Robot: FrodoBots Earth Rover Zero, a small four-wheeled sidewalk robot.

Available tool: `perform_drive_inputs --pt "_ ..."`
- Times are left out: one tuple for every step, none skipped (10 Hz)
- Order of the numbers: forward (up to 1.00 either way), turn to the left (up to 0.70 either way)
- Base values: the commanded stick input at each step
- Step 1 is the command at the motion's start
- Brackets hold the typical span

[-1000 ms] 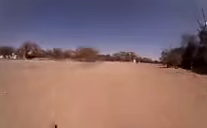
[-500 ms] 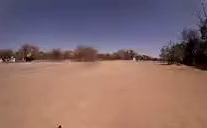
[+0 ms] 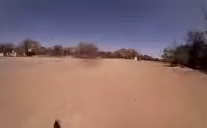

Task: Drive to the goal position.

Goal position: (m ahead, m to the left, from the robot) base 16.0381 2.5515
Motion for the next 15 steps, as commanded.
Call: perform_drive_inputs --pt "1.00 -0.09" --pt "1.00 0.00" --pt "1.00 0.00" --pt "1.00 0.00" --pt "1.00 0.00" --pt "1.00 0.00" --pt "1.00 0.00" --pt "1.00 0.00" --pt "1.00 0.00" --pt "1.00 0.00" --pt "1.00 0.00" --pt "1.00 -0.27" --pt "1.00 -0.27" --pt "1.00 -0.27" --pt "1.00 -0.27"
